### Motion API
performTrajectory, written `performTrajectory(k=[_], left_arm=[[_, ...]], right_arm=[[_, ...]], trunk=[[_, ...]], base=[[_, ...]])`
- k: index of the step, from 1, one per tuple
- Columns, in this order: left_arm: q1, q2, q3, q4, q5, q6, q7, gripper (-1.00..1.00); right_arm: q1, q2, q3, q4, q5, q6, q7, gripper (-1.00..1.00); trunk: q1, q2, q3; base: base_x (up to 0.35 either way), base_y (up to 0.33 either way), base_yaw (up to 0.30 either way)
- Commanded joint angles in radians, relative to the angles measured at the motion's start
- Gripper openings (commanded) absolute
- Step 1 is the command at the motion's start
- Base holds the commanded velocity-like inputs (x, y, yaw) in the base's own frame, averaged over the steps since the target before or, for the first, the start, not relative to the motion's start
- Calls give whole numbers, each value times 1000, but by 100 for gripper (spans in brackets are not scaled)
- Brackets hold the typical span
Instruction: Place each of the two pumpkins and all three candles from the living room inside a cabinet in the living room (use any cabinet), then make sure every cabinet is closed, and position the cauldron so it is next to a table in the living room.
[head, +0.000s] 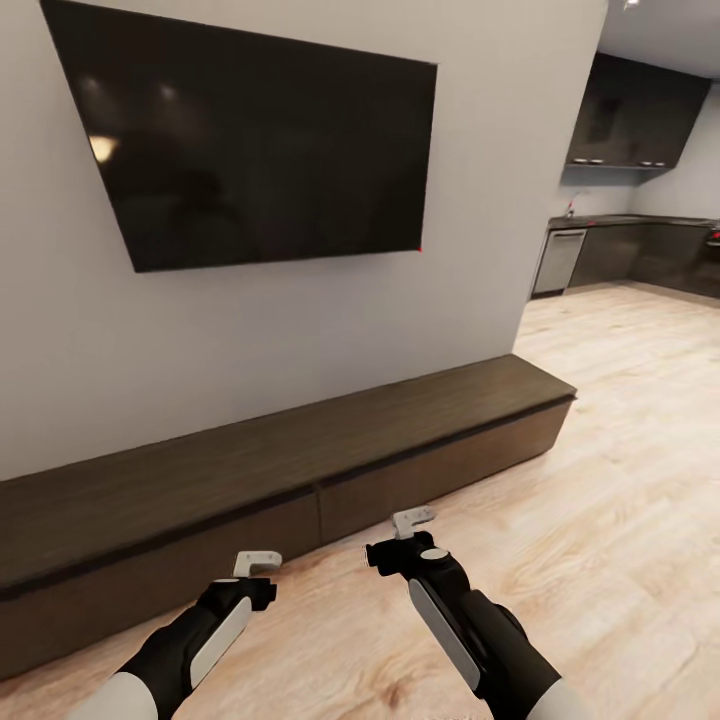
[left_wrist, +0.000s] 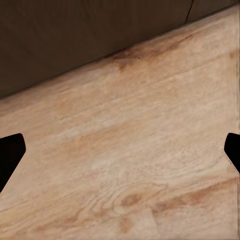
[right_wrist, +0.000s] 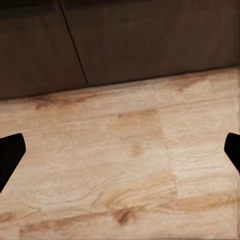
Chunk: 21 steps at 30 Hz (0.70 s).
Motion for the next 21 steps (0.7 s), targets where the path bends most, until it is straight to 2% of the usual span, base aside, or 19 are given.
performTrajectory(k=[1,10,21], left_arm=[[-1,1,-6,-2,11,2,10,100],[-1,1,-6,-1,11,2,10,100],[-1,1,-6,-2,11,2,10,100]], right_arm=[[-1,0,2,-1,-11,2,-10,100],[-1,0,2,-1,-10,2,-8,100],[-1,0,2,-1,-11,2,-7,100]], trunk=[[-4,7,2],[-39,70,26],[-81,147,56]], base=[[0,0,-273],[-23,44,-273],[-134,231,-273]])
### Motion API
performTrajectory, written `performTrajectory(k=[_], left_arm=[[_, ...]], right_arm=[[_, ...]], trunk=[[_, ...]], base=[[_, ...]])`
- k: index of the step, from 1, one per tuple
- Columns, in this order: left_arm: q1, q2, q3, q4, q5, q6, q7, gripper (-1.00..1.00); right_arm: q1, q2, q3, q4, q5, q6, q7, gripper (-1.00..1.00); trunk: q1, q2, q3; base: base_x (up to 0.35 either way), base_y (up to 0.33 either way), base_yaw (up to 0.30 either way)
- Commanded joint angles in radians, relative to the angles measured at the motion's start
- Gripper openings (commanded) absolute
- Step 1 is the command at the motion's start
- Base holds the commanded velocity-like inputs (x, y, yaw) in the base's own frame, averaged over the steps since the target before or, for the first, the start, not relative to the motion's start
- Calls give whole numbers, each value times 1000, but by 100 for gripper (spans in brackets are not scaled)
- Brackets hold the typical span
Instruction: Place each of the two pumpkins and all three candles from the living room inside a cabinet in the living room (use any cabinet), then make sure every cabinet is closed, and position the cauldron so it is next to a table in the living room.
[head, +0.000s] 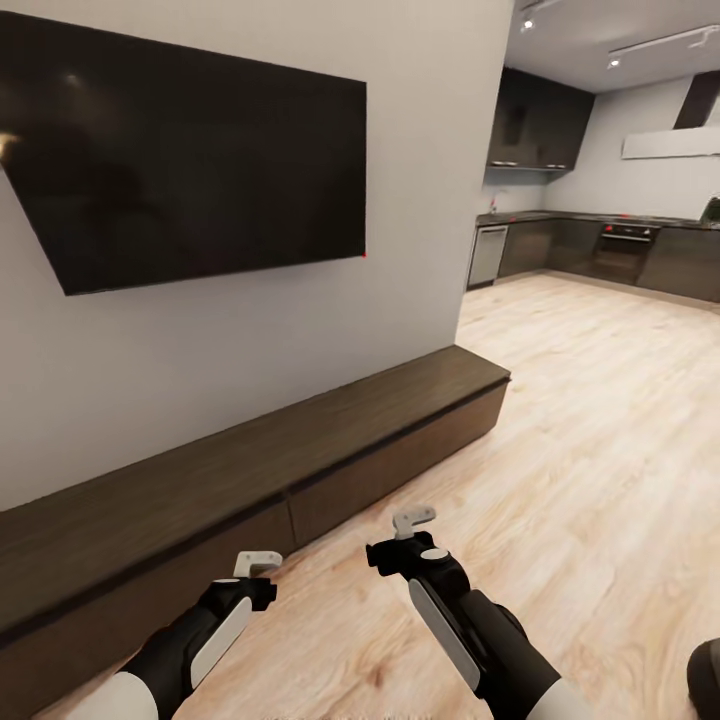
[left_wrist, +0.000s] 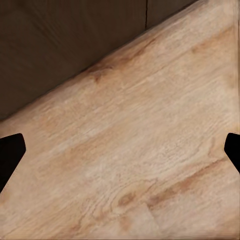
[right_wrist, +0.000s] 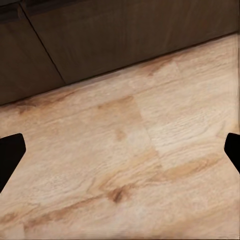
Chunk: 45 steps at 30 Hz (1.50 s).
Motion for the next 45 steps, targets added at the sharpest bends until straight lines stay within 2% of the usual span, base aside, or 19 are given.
performTrajectory(k=[1,24,30,45], left_arm=[[-1,2,-6,-2,11,1,10,100],[-1,-1,-8,-2,9,1,10,100],[-1,-1,-9,-2,9,1,11,100],[-1,-2,-11,-2,-1,1,11,100]], right_arm=[[-1,0,2,-1,-11,2,-10,100],[-1,-3,1,1,-11,2,-10,100],[-1,-5,0,1,-11,2,-10,100],[-1,-2,2,2,-10,2,-11,100]], trunk=[[-4,7,2],[-92,168,65],[-115,210,81],[-173,315,129]], base=[[-151,258,-273],[-123,239,-273],[-9,70,-242],[0,3,-71]])
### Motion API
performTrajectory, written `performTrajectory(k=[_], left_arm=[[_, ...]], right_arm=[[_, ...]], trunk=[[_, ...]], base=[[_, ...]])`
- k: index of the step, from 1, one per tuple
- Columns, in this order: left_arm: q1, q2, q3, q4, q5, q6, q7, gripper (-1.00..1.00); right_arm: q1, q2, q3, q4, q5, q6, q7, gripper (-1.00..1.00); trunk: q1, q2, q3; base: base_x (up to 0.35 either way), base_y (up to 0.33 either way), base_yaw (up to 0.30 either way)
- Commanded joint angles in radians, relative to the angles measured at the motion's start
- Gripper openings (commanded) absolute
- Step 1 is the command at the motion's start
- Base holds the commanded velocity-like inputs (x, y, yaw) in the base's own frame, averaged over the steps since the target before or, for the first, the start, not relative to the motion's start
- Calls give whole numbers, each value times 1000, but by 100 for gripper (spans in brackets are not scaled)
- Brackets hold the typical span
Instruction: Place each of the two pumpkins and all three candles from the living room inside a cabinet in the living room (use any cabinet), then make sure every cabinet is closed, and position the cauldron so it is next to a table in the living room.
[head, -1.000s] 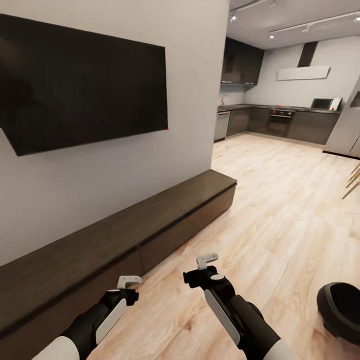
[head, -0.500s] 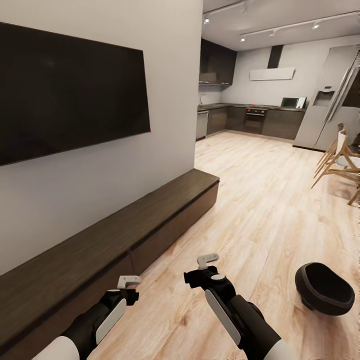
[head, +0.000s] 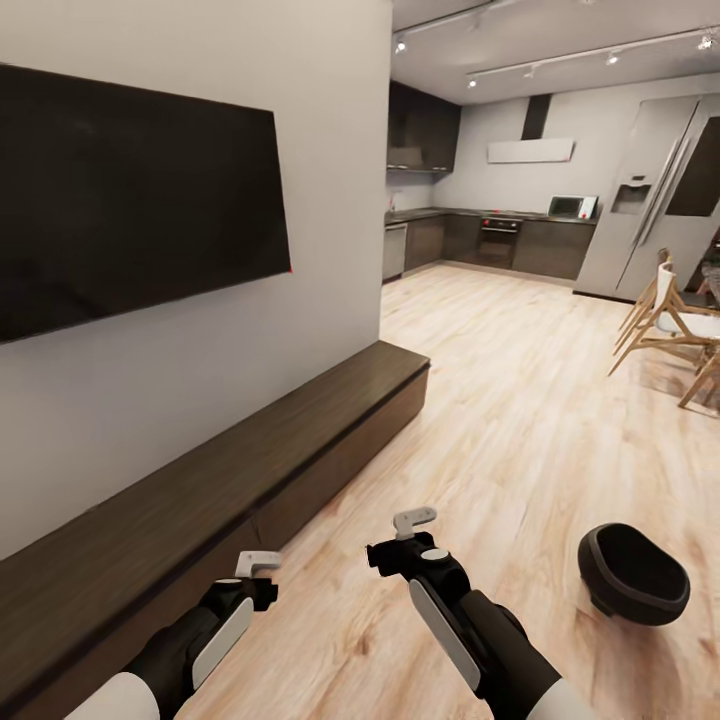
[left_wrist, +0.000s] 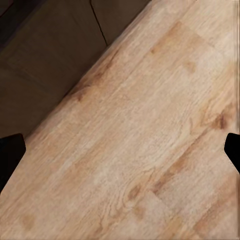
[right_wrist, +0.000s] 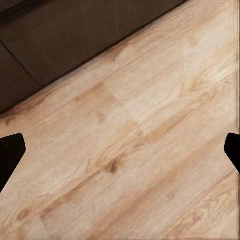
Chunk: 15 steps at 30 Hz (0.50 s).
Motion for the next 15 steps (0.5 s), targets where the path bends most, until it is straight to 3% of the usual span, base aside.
performTrajectory(k=[1,15], left_arm=[[-1,2,-7,-3,11,2,10,100],[-1,1,-13,-4,10,1,13,100]], right_arm=[[-1,0,2,-1,-11,2,-9,100],[-1,0,1,0,-11,2,-9,100]], trunk=[[-4,7,3],[-12,21,10]], base=[[0,0,-237],[0,0,-265]])
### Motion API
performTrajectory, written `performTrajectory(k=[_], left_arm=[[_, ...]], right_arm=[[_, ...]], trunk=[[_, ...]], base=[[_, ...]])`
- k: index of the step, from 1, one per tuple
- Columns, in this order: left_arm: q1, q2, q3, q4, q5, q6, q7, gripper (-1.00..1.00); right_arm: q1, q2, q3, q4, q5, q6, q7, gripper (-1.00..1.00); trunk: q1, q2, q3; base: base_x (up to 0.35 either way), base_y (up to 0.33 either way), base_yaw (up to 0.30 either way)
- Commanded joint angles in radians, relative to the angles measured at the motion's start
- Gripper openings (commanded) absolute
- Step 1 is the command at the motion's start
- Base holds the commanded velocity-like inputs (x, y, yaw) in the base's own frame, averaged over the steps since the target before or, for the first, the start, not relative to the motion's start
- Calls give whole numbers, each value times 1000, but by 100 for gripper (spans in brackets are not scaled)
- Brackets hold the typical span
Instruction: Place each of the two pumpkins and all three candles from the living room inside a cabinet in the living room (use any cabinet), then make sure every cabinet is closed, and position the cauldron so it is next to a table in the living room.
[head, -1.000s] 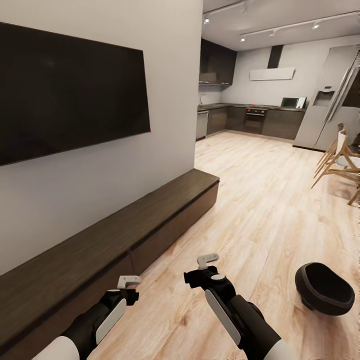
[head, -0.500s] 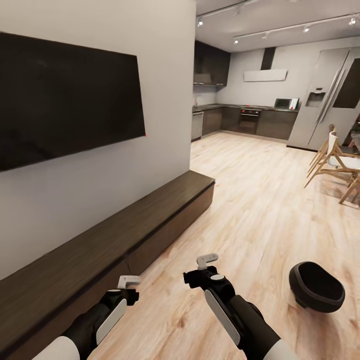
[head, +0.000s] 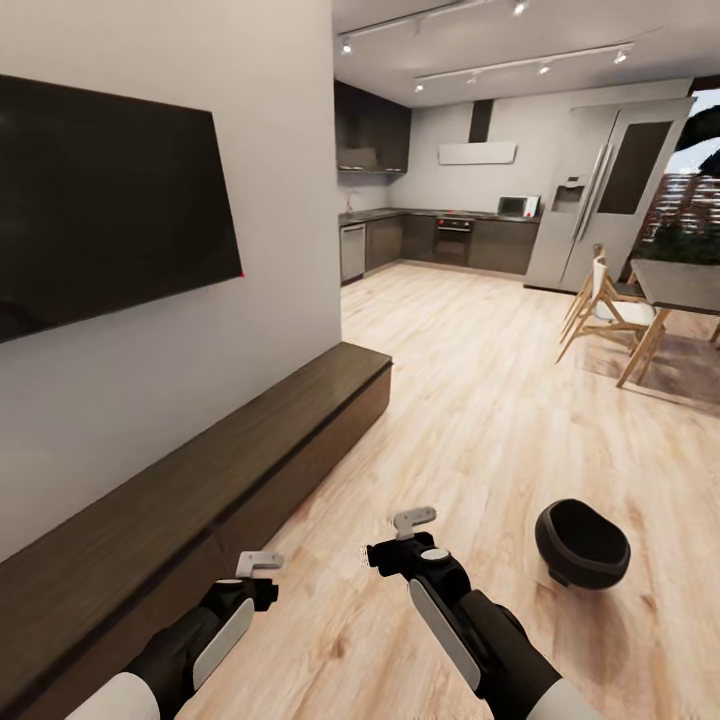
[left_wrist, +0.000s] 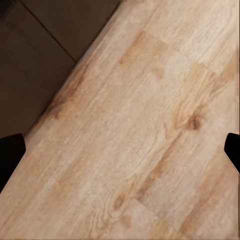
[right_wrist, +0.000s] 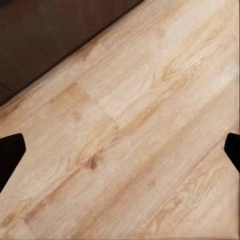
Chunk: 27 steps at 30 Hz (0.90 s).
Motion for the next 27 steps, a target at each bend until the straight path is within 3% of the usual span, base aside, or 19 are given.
performTrajectory(k=[1,8,10,12,13,18,21,27], left_arm=[[-1,2,-6,-3,11,2,10,100],[-1,2,-8,-3,11,2,9,100],[-1,2,-9,-4,11,2,8,100],[-1,2,-9,-4,11,1,7,100],[-1,2,-9,-4,11,-1,6,100],[-1,2,-9,-4,11,-10,6,100],[-1,1,-9,-4,11,-12,6,100],[-1,1,-9,-4,11,-13,6,100]], right_arm=[[-1,-1,2,-1,-10,2,-10,100],[3,-9,-8,13,-9,0,-11,100],[12,-10,-52,31,-9,-1,-11,100],[19,-11,-133,40,-9,1,-11,100],[22,-11,-198,43,-9,1,-11,100],[64,-5,-373,46,-11,-4,-11,100],[81,-1,-412,48,-12,-7,-11,100],[93,3,-432,48,-12,-5,-16,100]], trunk=[[0,-1,-1],[0,-1,-1],[0,-1,-1],[0,-1,-1],[0,-1,-1],[0,-1,-1],[0,-1,-1],[0,-1,-2]], base=[[0,0,-272],[0,0,-268],[0,0,-248],[0,0,-226],[0,0,-180],[0,0,-91],[0,0,-25],[4,0,-7]])
